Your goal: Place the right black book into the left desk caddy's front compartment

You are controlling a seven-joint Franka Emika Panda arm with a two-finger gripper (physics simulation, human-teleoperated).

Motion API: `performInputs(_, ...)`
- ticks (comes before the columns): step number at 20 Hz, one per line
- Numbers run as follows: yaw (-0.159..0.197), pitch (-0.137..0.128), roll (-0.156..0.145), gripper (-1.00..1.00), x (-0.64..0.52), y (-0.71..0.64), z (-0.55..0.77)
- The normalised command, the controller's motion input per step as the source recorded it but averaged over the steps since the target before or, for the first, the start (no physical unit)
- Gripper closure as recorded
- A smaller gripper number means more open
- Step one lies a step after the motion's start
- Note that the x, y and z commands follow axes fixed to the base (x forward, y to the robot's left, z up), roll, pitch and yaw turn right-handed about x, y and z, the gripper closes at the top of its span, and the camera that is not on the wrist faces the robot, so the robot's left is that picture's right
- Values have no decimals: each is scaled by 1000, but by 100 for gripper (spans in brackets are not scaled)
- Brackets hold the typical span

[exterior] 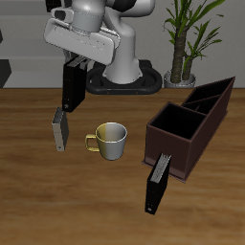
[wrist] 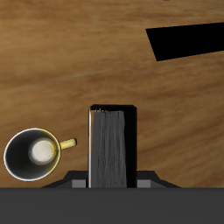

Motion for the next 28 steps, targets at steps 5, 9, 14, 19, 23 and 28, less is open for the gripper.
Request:
performInputs(5, -11, 28, 34, 100, -455, 357, 73)
performInputs(9, 34, 19, 41, 100, -353, 333, 23)
performInputs(14, -8, 15, 62, 100, -246, 330, -22)
performInputs(19, -27, 3, -4, 100, -200, 249, -49)
performInputs(23, -48, 25, 30, 100, -174, 276, -152)
performInputs(28, -29, 4, -1, 100, -76, 200, -122)
